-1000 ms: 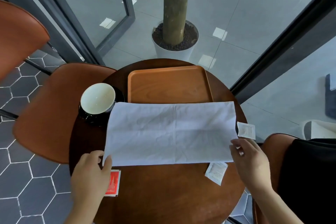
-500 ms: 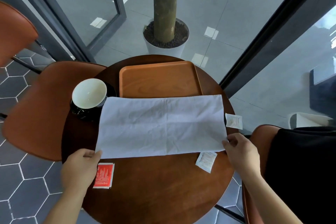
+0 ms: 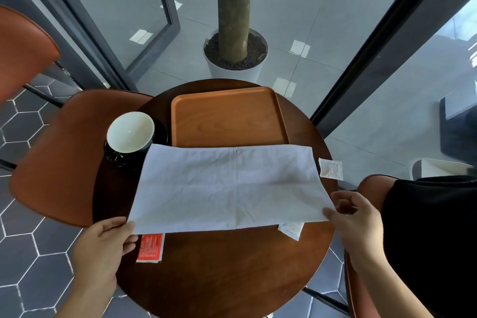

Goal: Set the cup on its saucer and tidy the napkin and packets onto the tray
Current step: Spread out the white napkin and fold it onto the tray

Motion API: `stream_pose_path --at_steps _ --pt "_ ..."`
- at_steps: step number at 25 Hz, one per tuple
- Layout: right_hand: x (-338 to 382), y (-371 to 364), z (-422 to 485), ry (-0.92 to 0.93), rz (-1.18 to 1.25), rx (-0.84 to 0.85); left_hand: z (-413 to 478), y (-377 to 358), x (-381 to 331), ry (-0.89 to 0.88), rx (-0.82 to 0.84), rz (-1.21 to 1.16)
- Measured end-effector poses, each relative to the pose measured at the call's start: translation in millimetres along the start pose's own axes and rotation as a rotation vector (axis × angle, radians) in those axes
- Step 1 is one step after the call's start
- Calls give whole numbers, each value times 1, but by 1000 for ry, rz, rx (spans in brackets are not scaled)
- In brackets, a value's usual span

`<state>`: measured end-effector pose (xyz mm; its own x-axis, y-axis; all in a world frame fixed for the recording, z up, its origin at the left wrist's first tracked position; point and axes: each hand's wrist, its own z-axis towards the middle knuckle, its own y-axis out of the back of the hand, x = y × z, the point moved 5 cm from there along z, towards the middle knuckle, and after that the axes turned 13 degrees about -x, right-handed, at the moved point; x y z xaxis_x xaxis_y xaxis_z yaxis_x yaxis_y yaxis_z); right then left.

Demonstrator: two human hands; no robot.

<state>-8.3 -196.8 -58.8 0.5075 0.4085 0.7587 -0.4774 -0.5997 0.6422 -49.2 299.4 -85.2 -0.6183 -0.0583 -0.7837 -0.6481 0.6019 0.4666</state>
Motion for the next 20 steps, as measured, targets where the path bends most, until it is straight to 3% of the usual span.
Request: stream_pose_path --at_steps 7,10,14,17,20 --pt "-6 -5 -22 240 -371 86 -8 15 16 -52 -28 57" --pt "23 -26 -49 394 -208 92 -9 16 19 -63 -50 44" --pt "67 -98 -101 284 137 479 -11 11 26 -19 -43 20" --pt "82 -136 -119 306 197 519 -6 8 30 63 23 -12" --pt "74 -150 -117 159 228 504 -5 8 28 103 53 -41"
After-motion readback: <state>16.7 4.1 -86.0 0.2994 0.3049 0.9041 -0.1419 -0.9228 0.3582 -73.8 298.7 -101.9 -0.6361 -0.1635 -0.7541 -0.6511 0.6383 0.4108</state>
